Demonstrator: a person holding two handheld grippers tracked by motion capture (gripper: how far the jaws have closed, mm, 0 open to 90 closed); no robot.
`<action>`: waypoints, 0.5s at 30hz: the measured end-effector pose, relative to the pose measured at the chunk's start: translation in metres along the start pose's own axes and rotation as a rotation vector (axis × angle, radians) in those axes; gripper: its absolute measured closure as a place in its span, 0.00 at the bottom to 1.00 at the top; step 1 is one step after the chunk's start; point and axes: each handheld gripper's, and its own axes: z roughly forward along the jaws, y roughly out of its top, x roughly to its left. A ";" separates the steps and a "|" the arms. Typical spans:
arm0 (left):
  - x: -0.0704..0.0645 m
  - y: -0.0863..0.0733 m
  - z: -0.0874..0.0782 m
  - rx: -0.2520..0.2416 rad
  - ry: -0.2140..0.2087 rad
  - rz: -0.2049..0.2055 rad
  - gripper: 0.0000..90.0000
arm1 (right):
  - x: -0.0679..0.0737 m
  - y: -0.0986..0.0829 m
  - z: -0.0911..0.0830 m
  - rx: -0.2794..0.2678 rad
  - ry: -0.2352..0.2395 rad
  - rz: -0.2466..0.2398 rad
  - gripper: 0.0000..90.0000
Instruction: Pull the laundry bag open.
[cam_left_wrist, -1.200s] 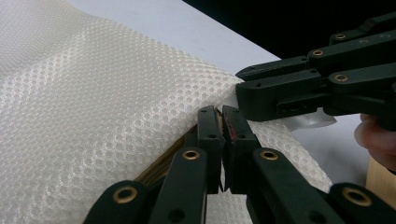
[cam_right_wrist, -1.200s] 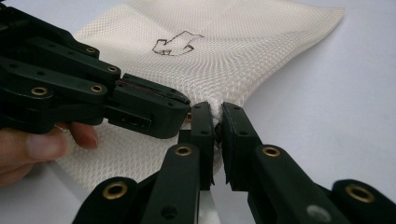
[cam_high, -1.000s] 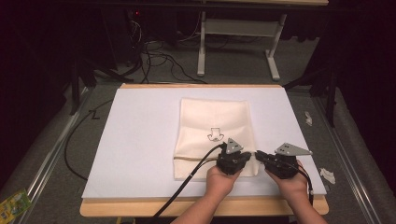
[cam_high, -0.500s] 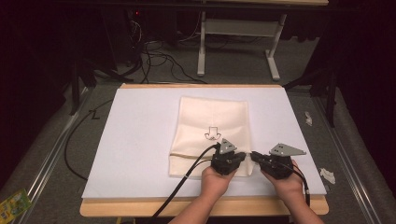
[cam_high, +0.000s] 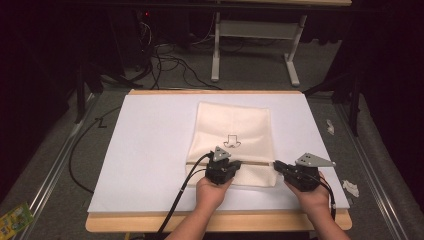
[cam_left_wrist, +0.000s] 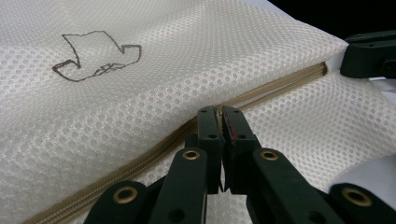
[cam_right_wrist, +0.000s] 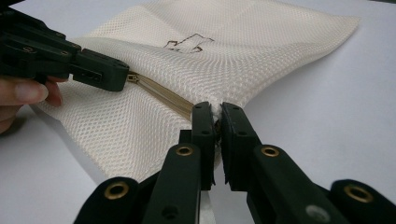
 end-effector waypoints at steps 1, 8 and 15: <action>0.000 0.000 0.000 0.000 0.000 0.000 0.97 | 0.000 0.000 0.000 0.000 0.001 -0.002 0.95; 0.006 0.000 -0.006 0.008 0.028 0.005 0.97 | 0.000 0.000 0.000 0.001 -0.009 -0.010 0.95; 0.039 -0.010 -0.036 0.023 0.106 -0.030 0.97 | -0.019 -0.006 -0.012 -0.009 -0.029 0.045 0.95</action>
